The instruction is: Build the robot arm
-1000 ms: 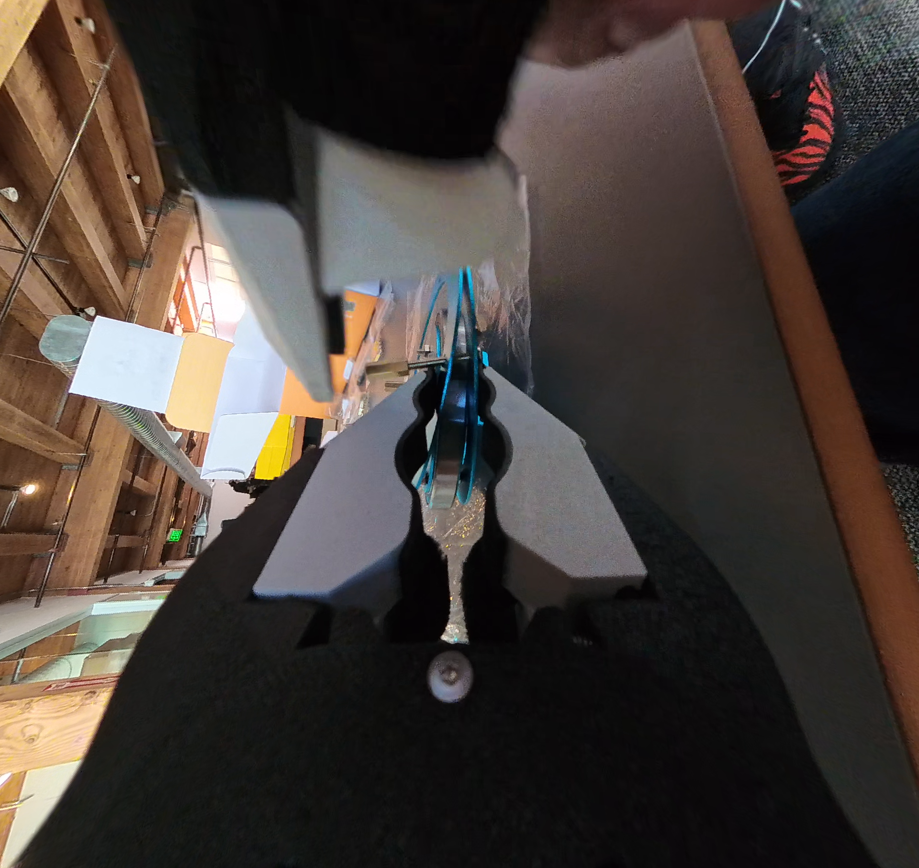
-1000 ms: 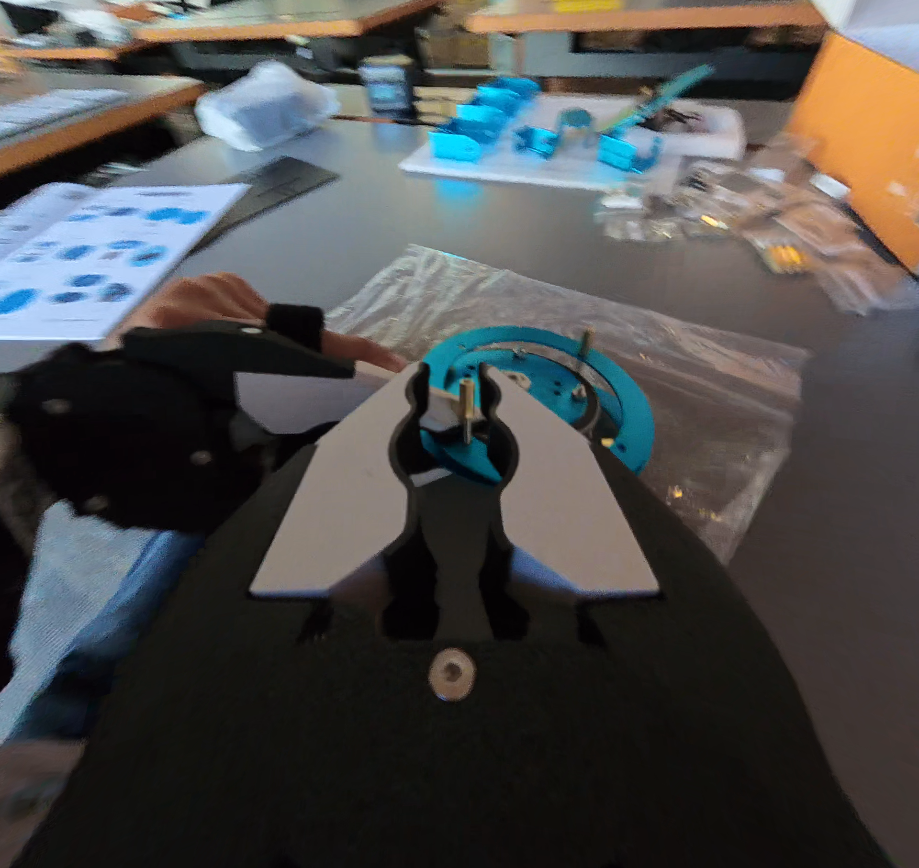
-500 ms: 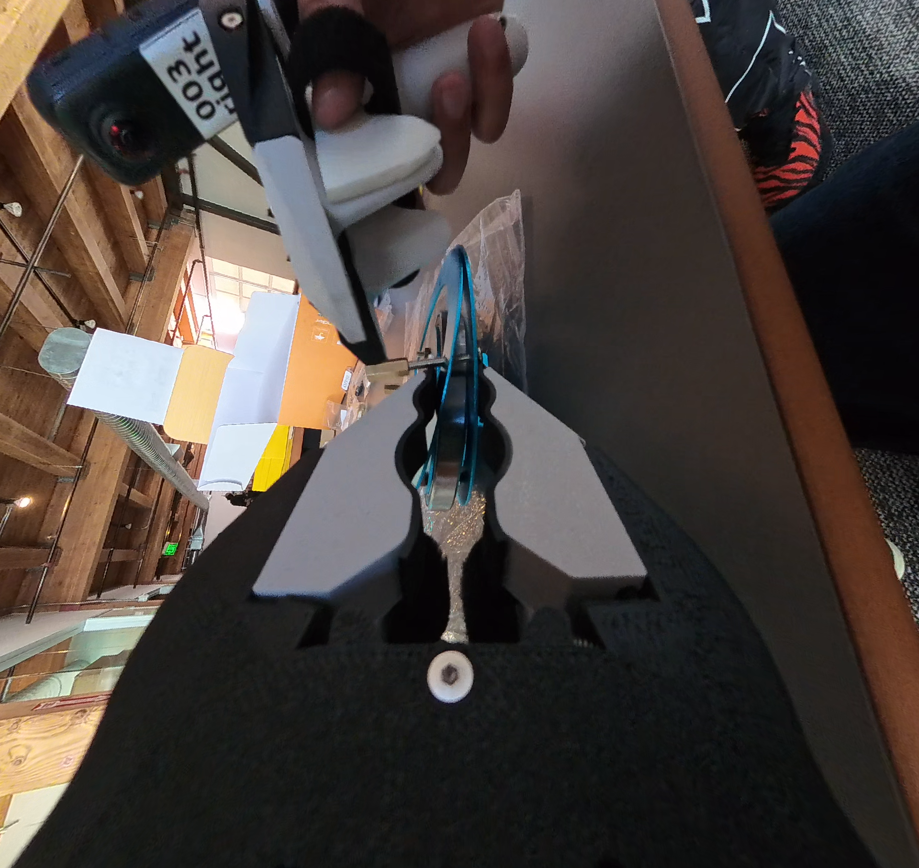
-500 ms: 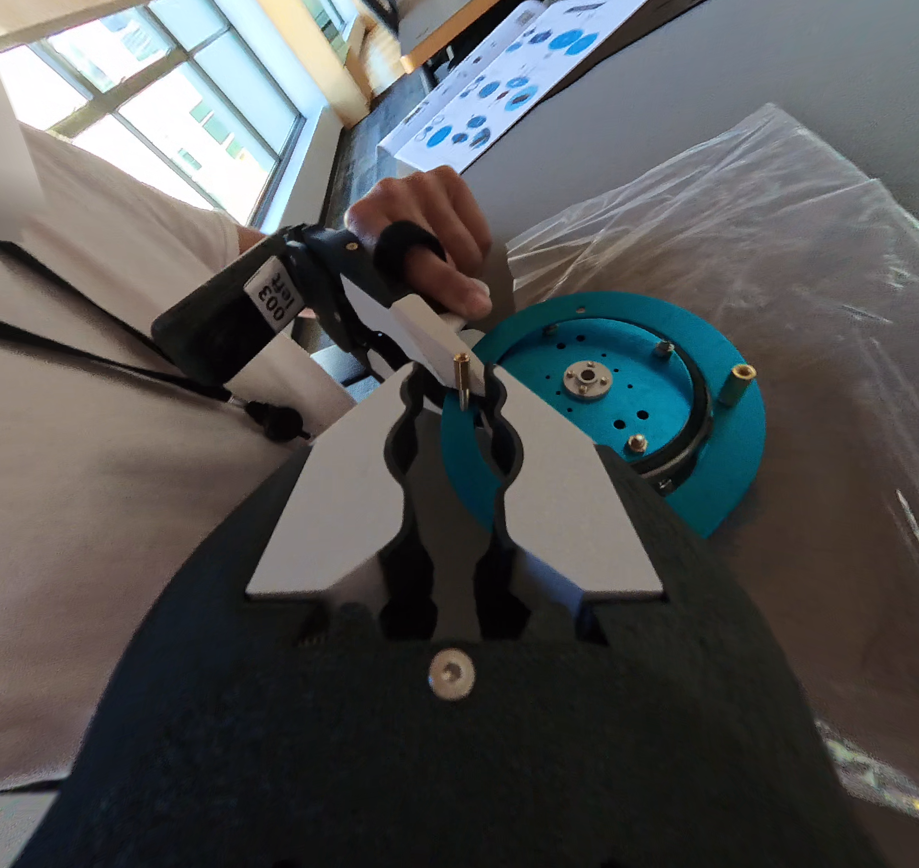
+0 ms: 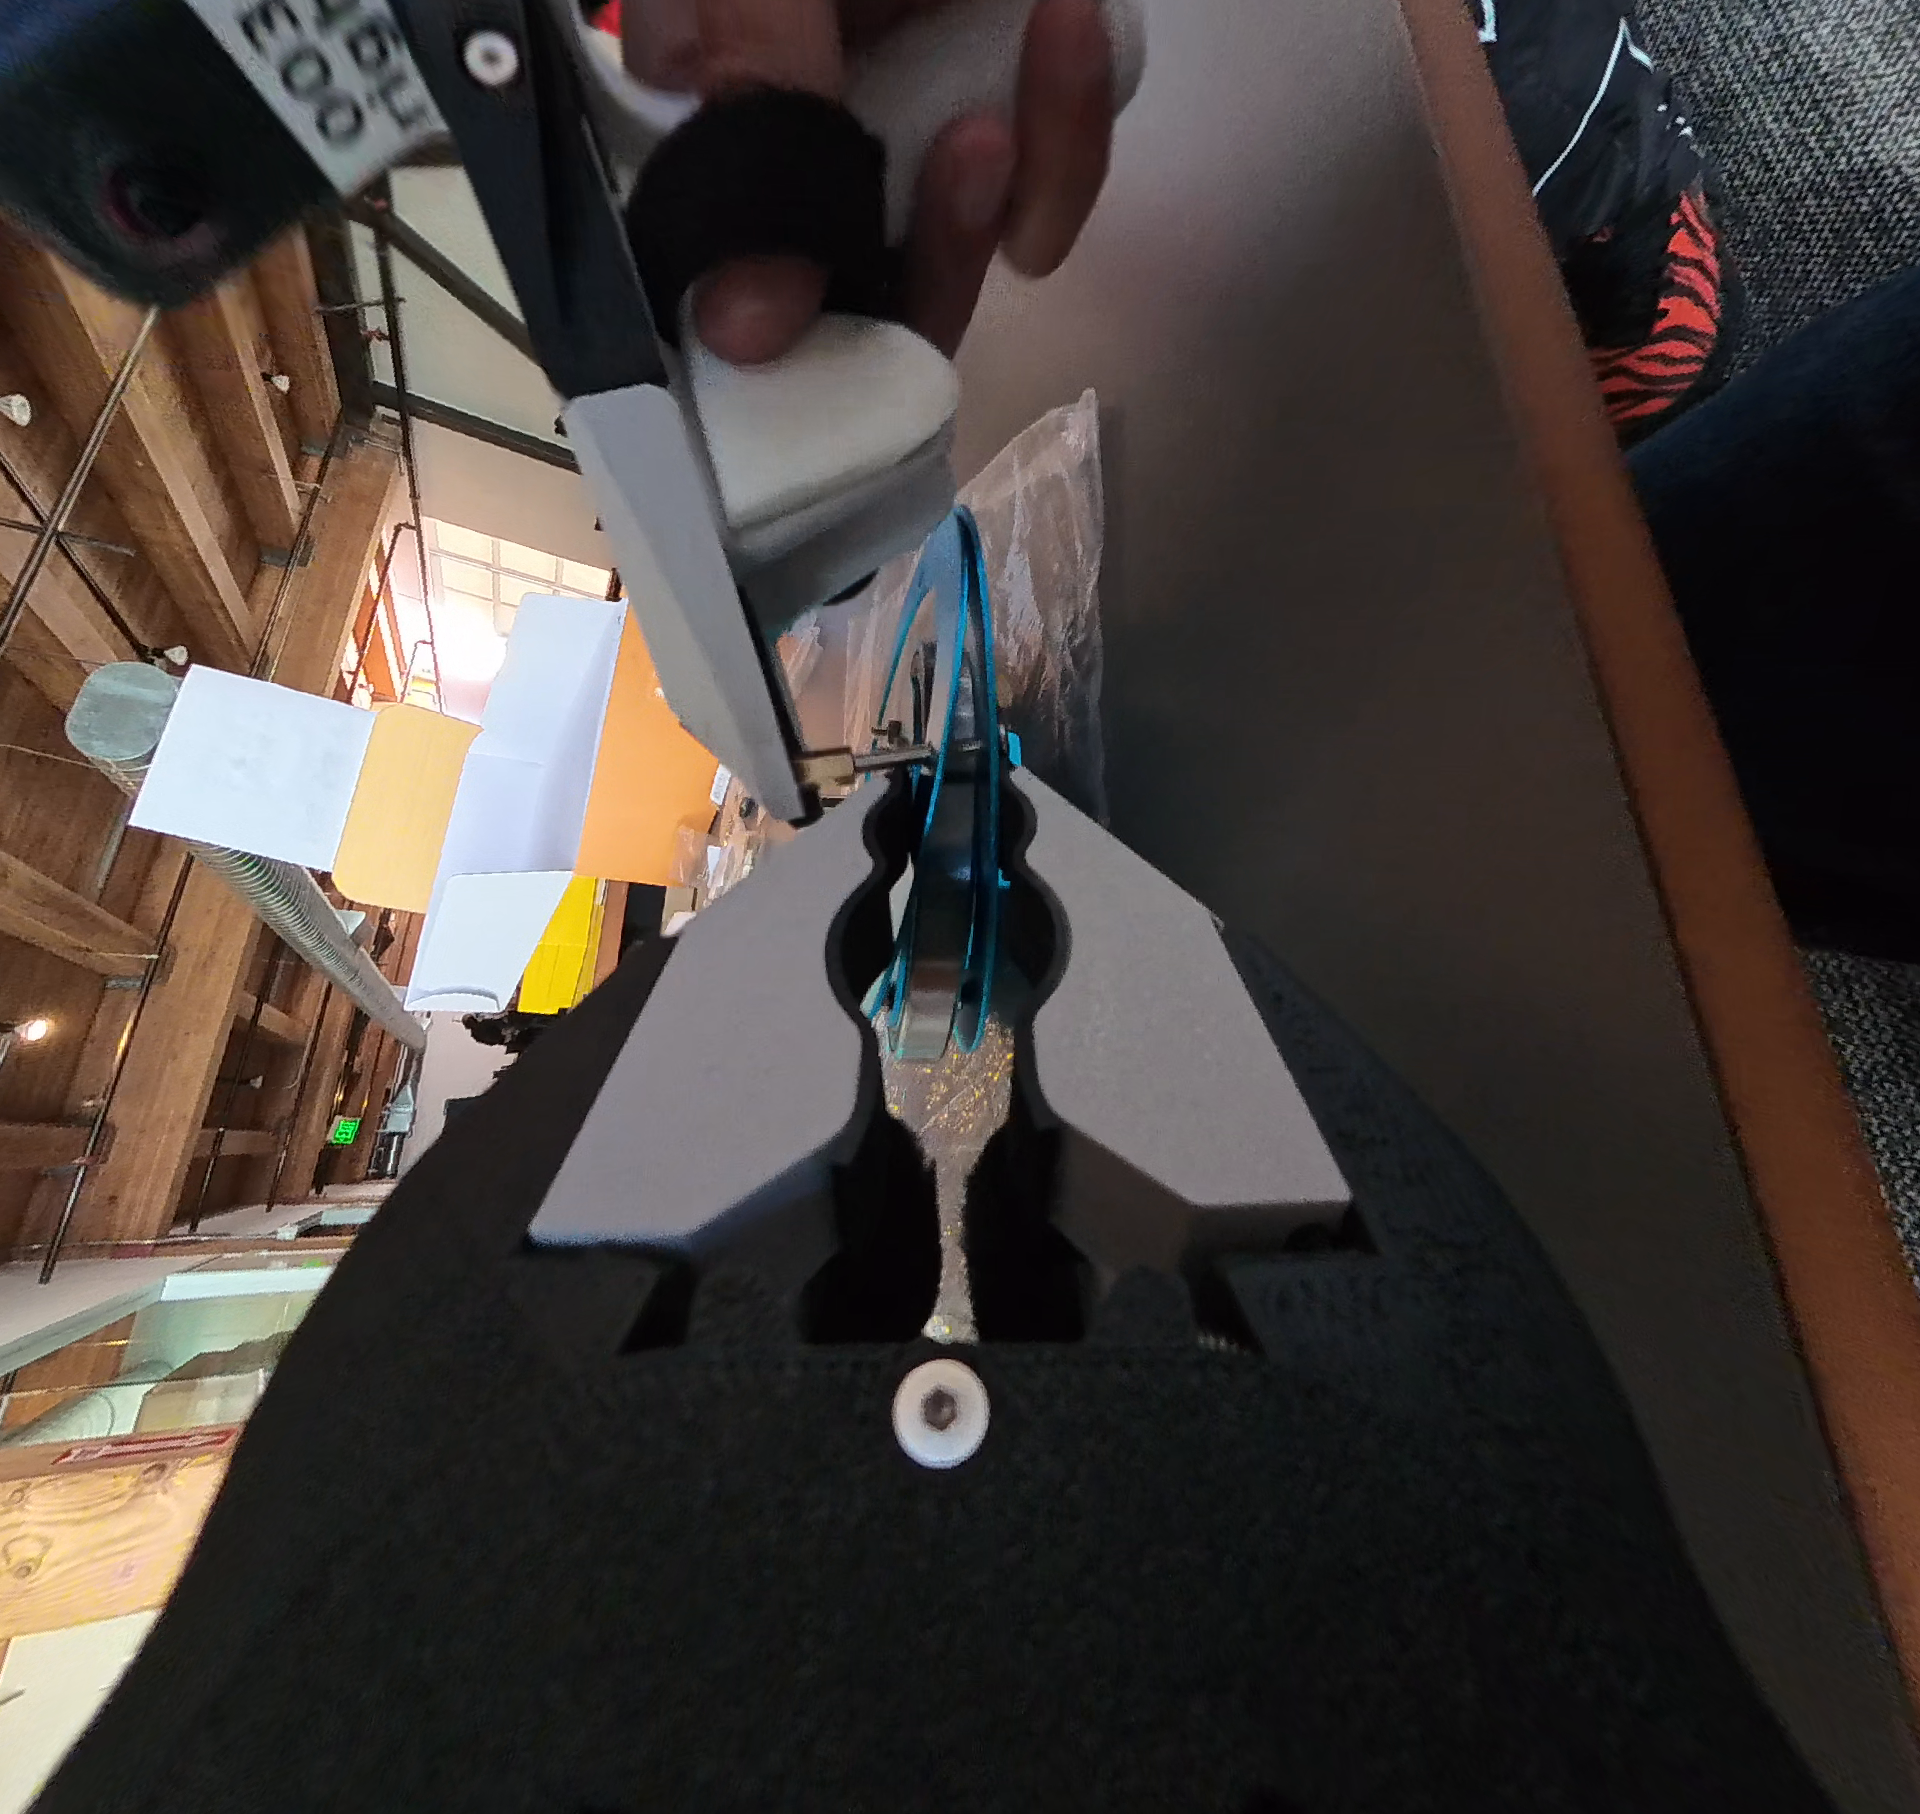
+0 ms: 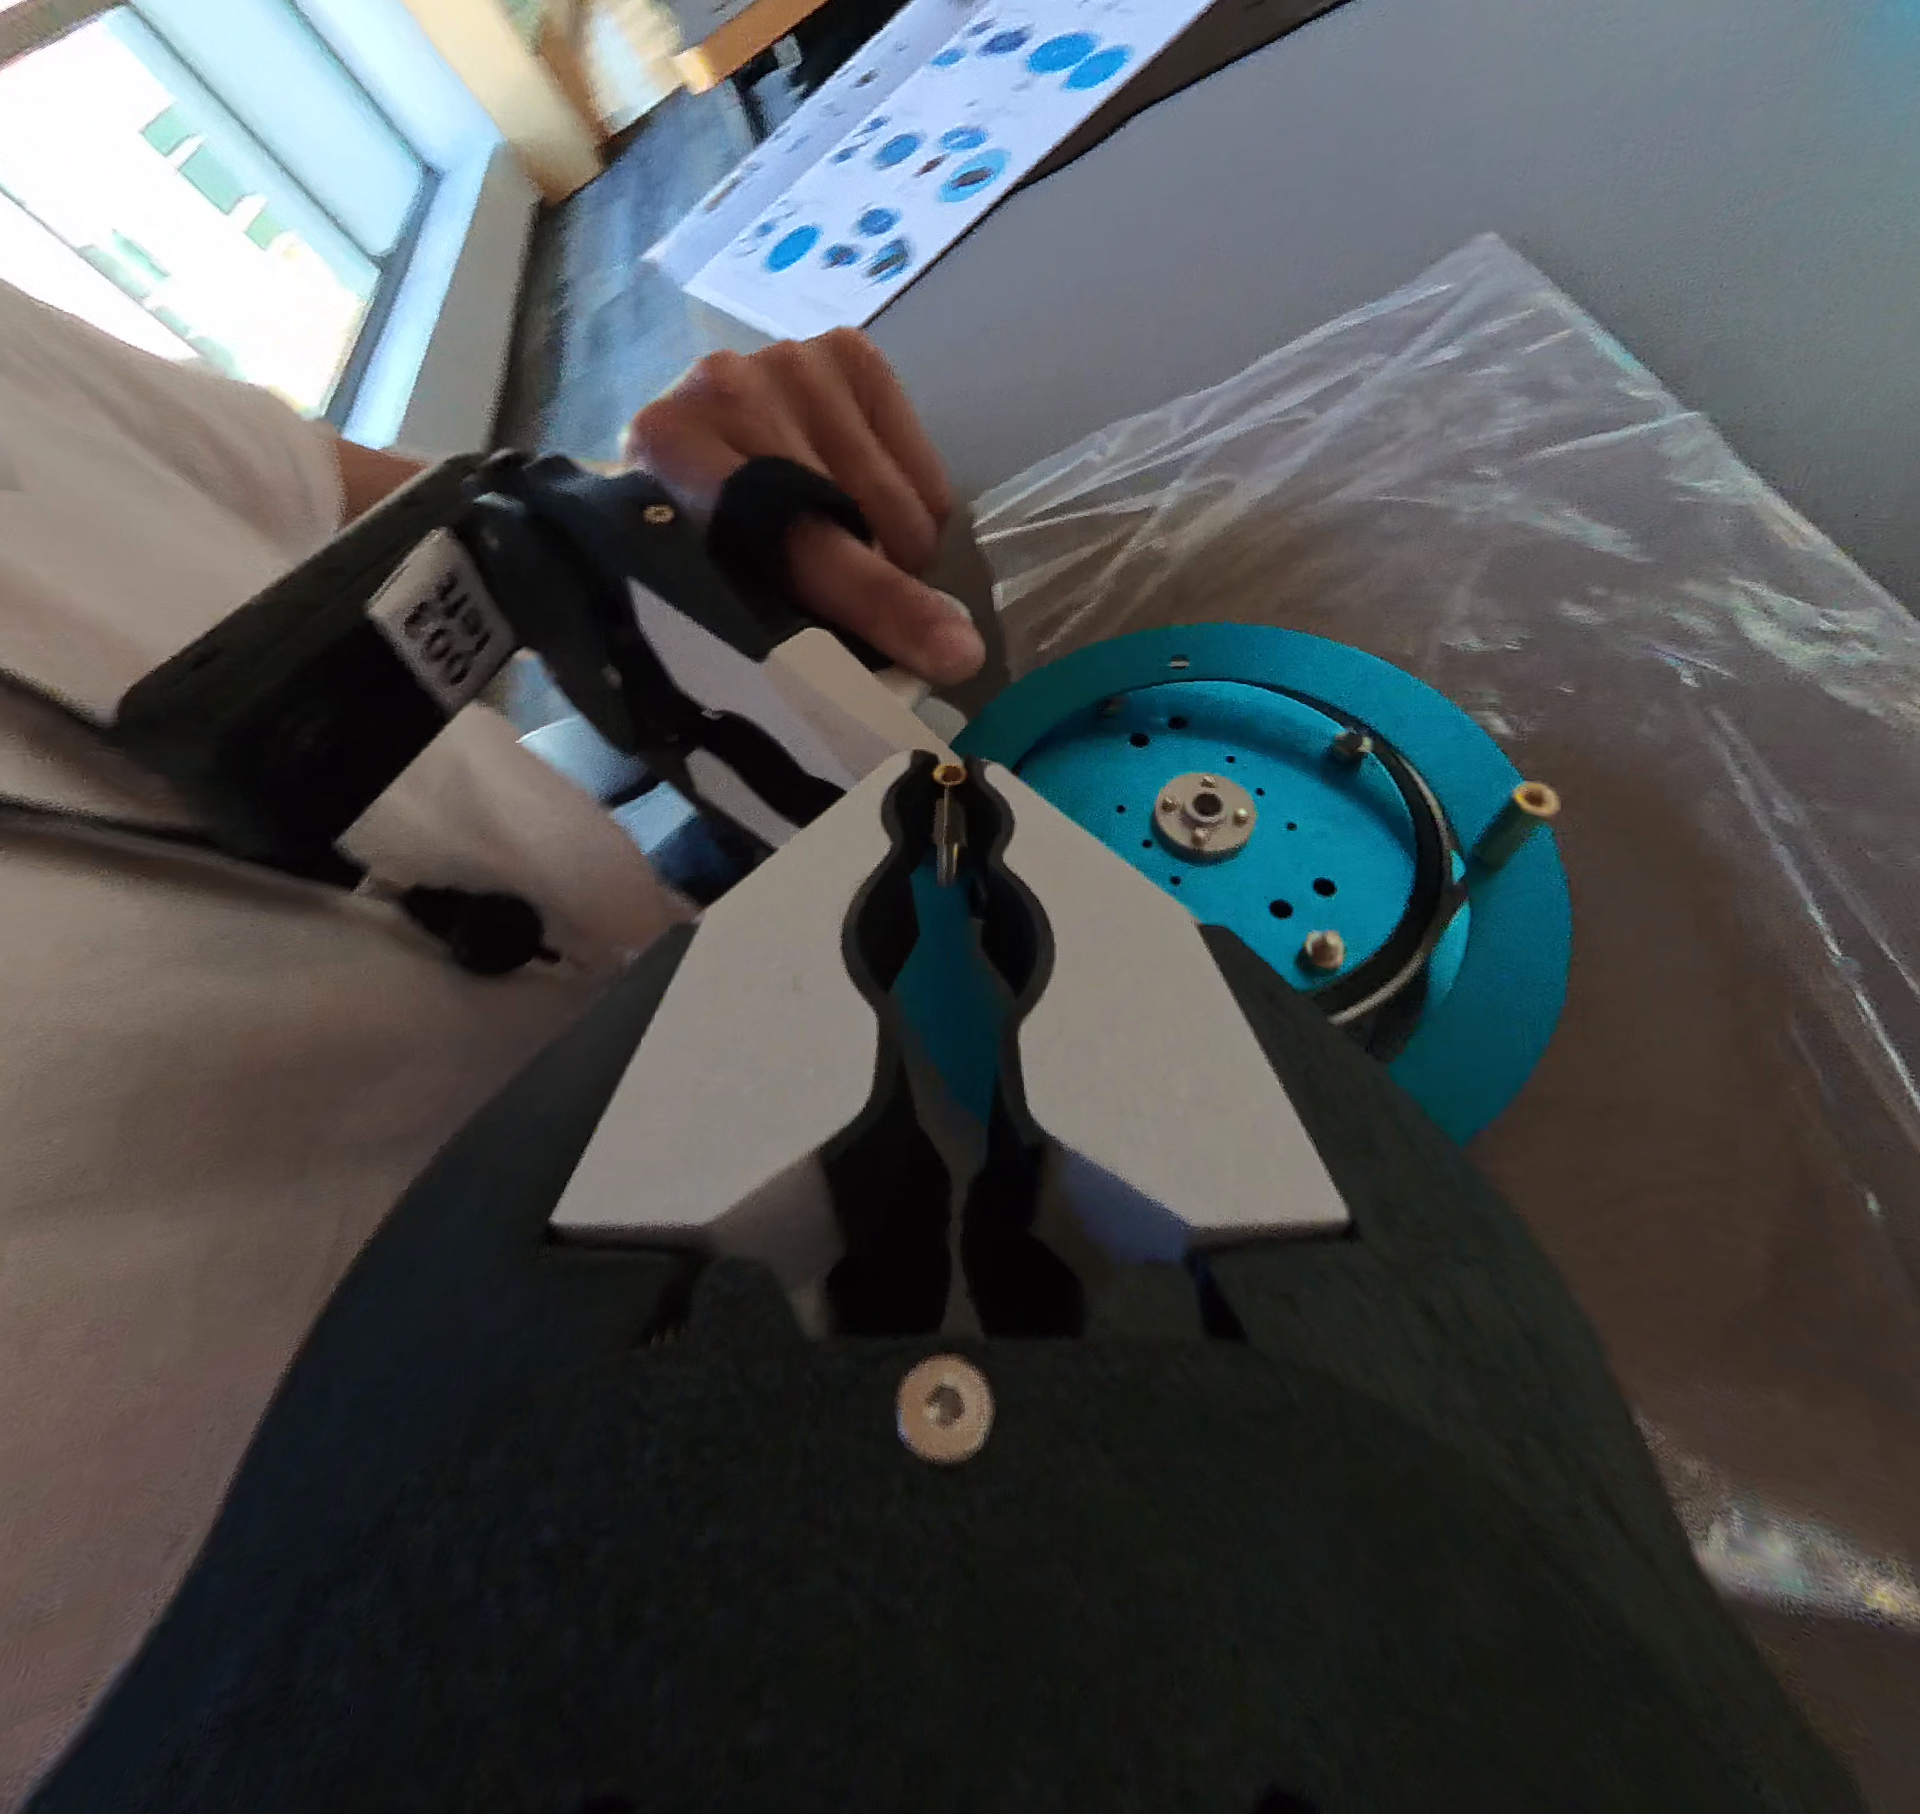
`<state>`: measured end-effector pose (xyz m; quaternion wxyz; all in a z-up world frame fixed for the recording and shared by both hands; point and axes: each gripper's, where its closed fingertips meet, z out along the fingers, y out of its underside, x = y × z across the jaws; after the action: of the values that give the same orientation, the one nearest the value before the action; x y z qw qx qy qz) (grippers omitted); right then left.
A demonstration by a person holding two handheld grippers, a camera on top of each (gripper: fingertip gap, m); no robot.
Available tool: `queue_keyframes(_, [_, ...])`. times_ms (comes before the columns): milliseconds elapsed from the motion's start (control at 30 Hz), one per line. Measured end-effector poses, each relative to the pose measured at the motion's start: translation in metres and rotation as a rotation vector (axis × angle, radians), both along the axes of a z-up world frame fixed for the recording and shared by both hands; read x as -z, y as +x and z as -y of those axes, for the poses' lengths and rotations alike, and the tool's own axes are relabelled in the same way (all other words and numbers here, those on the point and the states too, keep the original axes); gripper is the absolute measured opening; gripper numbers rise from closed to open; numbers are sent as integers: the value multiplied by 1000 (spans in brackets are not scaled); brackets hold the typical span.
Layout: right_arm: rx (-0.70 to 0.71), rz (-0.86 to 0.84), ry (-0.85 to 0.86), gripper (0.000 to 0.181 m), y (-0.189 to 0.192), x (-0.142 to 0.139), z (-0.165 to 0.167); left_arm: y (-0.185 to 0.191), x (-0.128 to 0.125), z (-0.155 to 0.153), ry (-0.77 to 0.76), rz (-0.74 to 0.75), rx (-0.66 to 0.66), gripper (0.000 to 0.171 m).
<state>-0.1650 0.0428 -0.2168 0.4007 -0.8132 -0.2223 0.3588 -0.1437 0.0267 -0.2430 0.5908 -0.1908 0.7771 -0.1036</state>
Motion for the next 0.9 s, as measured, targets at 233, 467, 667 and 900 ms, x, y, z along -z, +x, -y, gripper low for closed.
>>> queue_keyframes(233, [561,118,126,4,7,1,-1,0,1,2,10,-4,-3,15])
queue_keyframes(467, [962,351,253,4,13,0,1,1,2,5,20,-1,-7,15])
queue_keyframes(667, [1119,406,337,4,16,-2,0,1,2,4,28,4,-13,15])
queue_keyframes(900, [994,246,277,7,14,-5,3,0,1,4,14,0,-4,15])
